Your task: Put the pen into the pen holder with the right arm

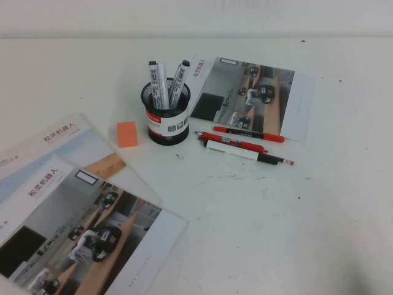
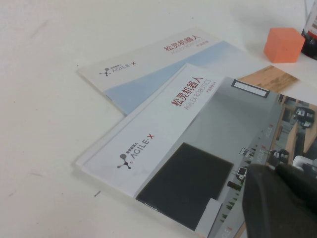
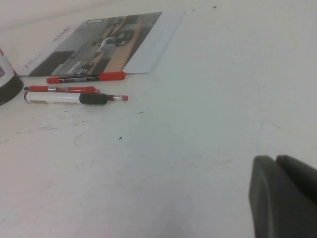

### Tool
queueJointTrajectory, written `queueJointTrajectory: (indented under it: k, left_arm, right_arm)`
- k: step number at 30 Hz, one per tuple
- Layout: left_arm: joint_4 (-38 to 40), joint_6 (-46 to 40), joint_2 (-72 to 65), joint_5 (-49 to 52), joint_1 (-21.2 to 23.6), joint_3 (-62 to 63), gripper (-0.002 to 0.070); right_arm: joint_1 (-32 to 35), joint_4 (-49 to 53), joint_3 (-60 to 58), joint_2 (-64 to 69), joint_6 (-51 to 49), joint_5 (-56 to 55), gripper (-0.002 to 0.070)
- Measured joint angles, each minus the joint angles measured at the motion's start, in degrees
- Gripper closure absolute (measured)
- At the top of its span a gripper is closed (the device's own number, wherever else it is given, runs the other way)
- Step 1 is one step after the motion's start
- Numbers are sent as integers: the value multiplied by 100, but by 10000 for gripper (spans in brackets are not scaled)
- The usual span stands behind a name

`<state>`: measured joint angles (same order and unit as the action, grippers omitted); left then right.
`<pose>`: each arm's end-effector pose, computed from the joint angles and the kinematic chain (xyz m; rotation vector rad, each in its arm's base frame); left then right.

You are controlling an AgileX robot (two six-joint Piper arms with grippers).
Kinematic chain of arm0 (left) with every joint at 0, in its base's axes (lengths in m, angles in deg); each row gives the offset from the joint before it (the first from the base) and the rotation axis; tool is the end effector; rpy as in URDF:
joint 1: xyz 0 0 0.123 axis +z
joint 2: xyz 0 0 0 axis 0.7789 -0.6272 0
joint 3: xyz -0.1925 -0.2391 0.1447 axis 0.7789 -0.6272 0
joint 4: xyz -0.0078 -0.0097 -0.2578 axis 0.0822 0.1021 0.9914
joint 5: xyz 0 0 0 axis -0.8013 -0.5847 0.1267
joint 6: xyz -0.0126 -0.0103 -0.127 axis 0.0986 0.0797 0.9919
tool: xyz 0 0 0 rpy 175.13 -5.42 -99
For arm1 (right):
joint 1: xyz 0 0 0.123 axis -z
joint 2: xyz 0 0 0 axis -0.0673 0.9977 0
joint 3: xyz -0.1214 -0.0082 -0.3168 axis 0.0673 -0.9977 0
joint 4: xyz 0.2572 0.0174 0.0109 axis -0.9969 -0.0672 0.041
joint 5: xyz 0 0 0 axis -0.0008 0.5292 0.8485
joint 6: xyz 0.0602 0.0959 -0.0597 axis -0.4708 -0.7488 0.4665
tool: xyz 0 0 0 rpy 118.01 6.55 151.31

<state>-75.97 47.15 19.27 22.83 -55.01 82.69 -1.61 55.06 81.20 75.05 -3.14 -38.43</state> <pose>0.0398 -0.0020 0.1624 0.0433 1.8640 -0.0529 0.0408 0.0062 0.1638 0.1415 1.8379 0.2668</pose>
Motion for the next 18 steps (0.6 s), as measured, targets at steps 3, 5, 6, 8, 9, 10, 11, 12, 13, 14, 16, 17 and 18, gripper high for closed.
queueJointTrajectory:
  k: [3,5,6,8,9,10,11,12,13,14,16,17,18]
  left_arm:
    - [0,0,0,0,0,0,676]
    - [0,0,0,0,0,0,676]
    - [0,0,0,0,0,0,676]
    - [0,0,0,0,0,0,676]
    - [0,0,0,0,0,0,676]
    - [0,0,0,0,0,0,676]
    - [0,0,0,0,0,0,676]
    - [0,0,0,0,0,0,676]
    - [0,0,0,0,0,0,676]
    - [0,0,0,0,0,0,676]
    - [0,0,0,0,0,0,676]
    - [0,0,0,0,0,0,676]
    - [0,0,0,0,0,0,676]
  right_arm:
    - [0,0,0,0,0,0,696]
    - [0,-17,0,0,0,-30,696]
    - [0,-40,-4,0,0,-74,696]
    - [0,-220,-4,0,0,-270,696]
    - [0,-406,-4,0,0,-400,696]
    - [0,-651,-4,0,0,-529,696]
    - [0,-890,-4,0,0,-650,696]
    - [0,-1233,-4,0,0,-750,696]
    - [0,-1540,-4,0,0,-823,696]
    - [0,-1958,-4,0,0,-905,696]
    - [0,-2830,-4,0,0,-1076,696]
    - [0,-4054,-4,0,0,-1411,696]
    - [0,-4415,-4,0,0,-1540,696]
